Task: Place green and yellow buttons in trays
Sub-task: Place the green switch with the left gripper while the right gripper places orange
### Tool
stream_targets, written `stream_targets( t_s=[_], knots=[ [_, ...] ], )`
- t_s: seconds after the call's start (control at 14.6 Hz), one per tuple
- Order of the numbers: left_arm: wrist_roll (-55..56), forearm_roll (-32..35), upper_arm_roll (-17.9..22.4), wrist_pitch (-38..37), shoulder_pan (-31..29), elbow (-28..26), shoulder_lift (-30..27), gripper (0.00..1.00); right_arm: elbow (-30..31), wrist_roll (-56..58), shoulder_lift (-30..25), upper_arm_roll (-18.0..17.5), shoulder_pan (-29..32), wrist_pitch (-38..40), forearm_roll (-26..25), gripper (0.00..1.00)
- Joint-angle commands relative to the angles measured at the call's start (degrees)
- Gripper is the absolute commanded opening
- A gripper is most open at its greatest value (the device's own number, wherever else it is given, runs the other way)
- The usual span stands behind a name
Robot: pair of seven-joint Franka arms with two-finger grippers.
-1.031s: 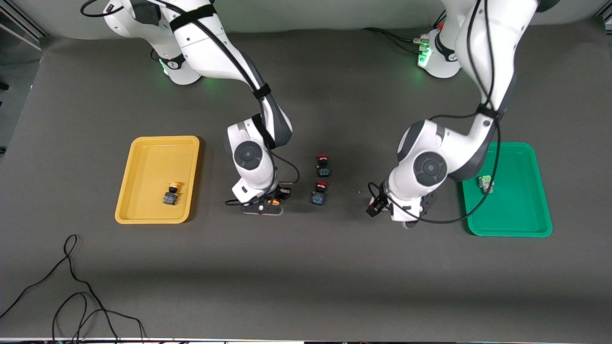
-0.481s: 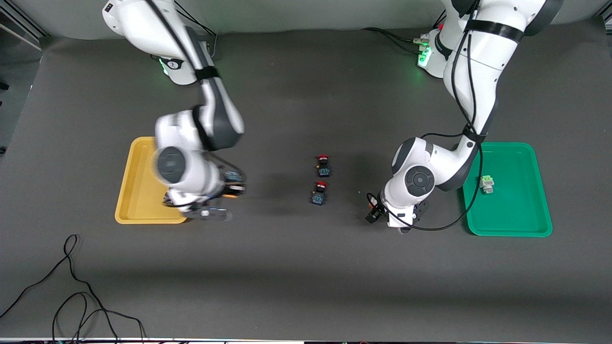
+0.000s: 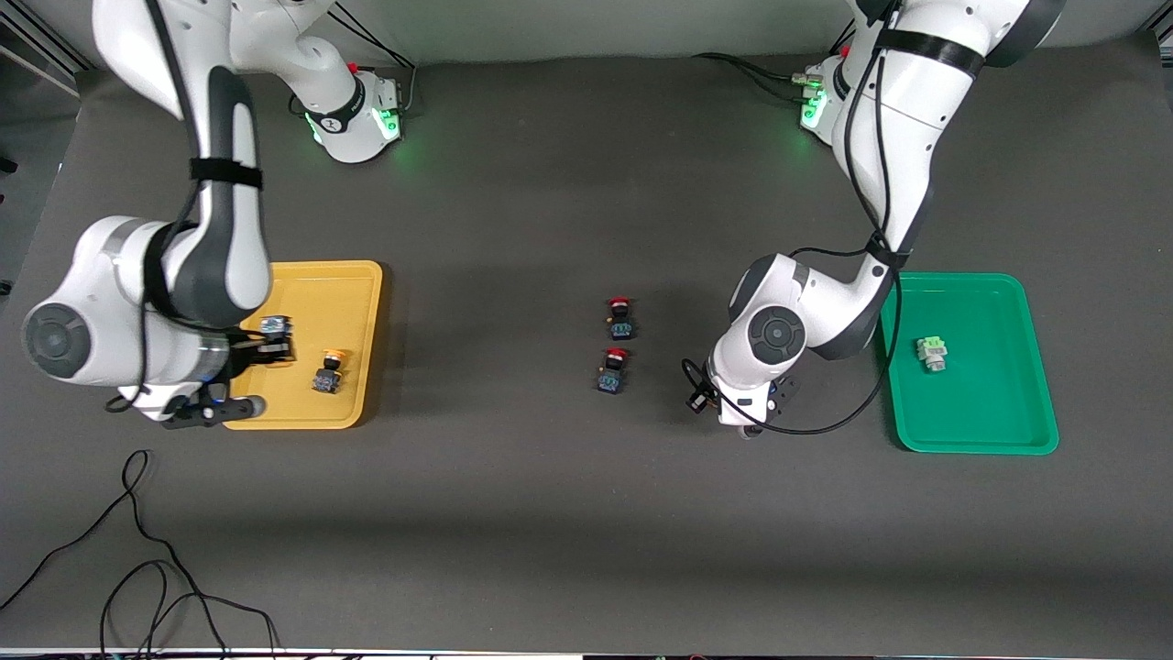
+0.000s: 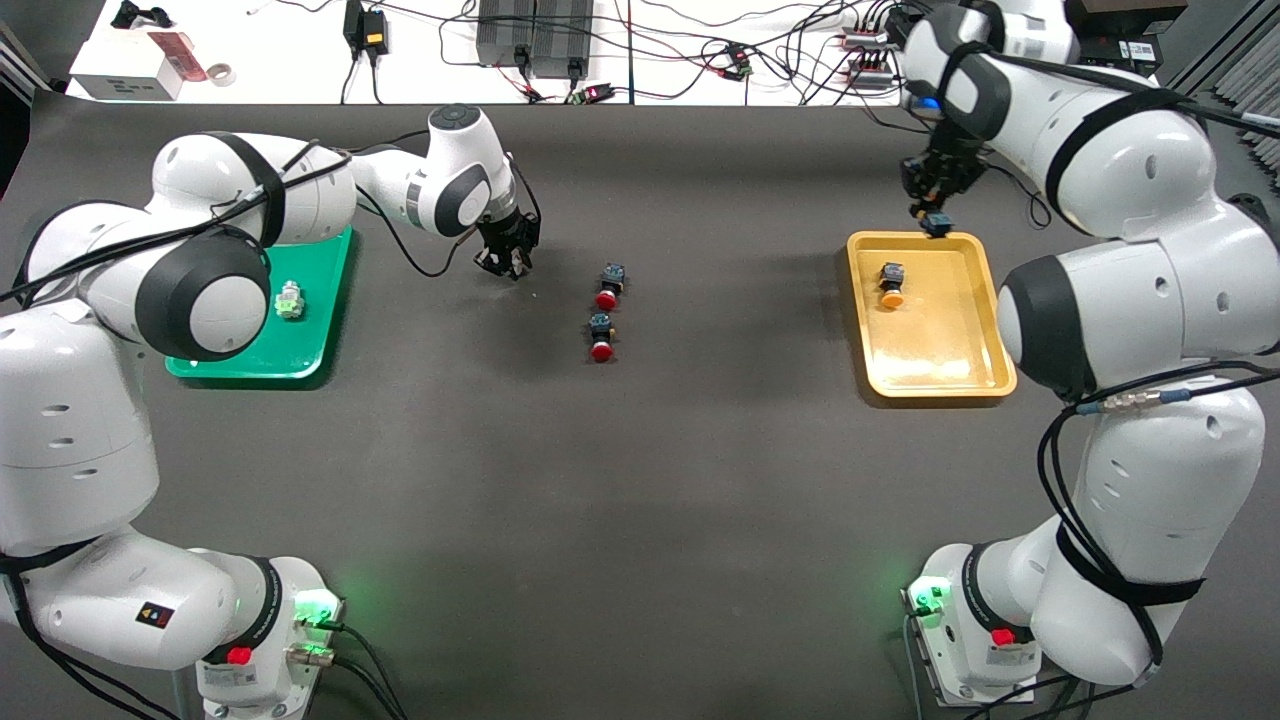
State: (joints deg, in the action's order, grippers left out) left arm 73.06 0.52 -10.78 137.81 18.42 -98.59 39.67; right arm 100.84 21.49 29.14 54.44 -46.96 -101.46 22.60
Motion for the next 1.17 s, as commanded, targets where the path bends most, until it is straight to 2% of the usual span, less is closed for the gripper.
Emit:
stream_targets(
  t_s=[0.0,0.27,0.41,0.62,0.76,0.89,0.96,1.03,1.1],
  knots=[
    [2.0,1.9,0.8,-2.3,0.7,-0.6,-1.8,0.0,6.9,7.3,-0.3,0.1,0.5,-8.4,1.2,0.0],
    [2.0,3.0,0.8,-2.6,0.6,-0.6,-2.3,0.0,15.2,10.8,1.3,-0.5,0.6,-22.1,2.9,0.0],
    [1.9,2.9,0.7,-6.0,0.4,-0.3,-5.5,0.0,17.1,15.7,3.8,-0.7,0.5,-26.6,7.4,0.0],
    [0.3,3.0,0.6,-13.8,0.0,0.2,-12.6,0.0,17.5,23.9,7.8,-0.7,1.6,-27.7,15.8,0.0],
    [-7.6,2.8,0.6,-18.9,-2.4,-0.4,-16.8,0.0,17.5,26.5,9.9,-0.7,2.0,-29.0,18.3,0.0],
    [-20.4,2.8,0.6,-25.4,-6.6,-0.5,-20.8,0.0,17.2,26.7,10.8,-1.0,2.0,-29.3,18.3,0.03],
    [-27.6,2.8,0.7,-28.6,-8.7,-0.6,-23.0,0.0,17.2,26.8,10.5,-1.1,2.0,-29.2,18.3,0.38],
    [-34.9,2.9,0.7,-31.9,-11.7,-0.6,-24.9,0.0,17.1,26.8,10.0,-1.1,2.0,-29.1,18.3,0.54],
    [-42.1,3.0,0.8,-34.1,-15.3,-0.5,-26.0,0.0,17.2,26.7,9.5,-1.0,1.9,-28.9,18.3,0.56]
  ],
)
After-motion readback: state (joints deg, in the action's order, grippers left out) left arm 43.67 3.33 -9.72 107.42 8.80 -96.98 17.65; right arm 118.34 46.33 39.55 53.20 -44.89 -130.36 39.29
